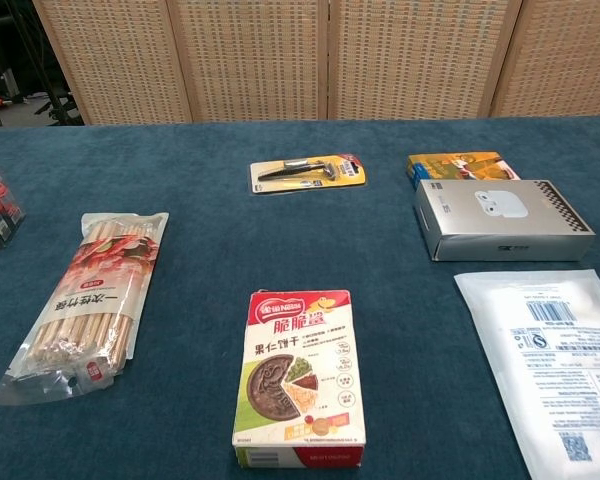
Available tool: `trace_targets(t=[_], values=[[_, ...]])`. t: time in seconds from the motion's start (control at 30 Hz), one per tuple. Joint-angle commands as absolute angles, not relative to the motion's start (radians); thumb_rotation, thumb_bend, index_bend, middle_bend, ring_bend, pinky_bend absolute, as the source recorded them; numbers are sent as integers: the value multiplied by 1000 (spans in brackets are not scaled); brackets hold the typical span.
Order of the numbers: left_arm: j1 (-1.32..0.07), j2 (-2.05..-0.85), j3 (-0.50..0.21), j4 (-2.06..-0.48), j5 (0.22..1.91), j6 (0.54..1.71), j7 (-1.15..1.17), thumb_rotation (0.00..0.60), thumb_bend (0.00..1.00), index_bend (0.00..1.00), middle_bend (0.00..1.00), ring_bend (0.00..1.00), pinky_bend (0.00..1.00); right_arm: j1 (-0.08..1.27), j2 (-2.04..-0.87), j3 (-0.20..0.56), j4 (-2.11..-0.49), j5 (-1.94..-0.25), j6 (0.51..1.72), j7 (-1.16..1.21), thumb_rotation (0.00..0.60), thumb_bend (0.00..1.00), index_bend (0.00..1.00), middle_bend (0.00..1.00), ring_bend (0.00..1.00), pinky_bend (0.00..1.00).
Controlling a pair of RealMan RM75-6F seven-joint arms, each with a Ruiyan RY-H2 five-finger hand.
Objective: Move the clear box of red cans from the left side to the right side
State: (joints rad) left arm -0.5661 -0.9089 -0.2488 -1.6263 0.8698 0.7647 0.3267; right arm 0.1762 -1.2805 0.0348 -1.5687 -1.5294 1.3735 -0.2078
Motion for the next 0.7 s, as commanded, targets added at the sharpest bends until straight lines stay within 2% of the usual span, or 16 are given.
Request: trace_targets(t=[0.03,0.23,0.7], values=[[-637,-901,-242,-1570,769,672,357,600,216,0,0,0,0,178,-1283,36,-1566,-1526,1371,-209,600,99,89,0,0,0],[-713,-947,-201,-1470,658,585,380,600,215,0,0,0,0,180,-1286,41,-1558,-1515,1367,-206,600,103,89,0,0,0],[-771,-1054,-102,-1329,574,540,352,600,214,0,0,0,0,190,-1298,45,-1542,-1495,1347,-207,600,102,89,0,0,0]])
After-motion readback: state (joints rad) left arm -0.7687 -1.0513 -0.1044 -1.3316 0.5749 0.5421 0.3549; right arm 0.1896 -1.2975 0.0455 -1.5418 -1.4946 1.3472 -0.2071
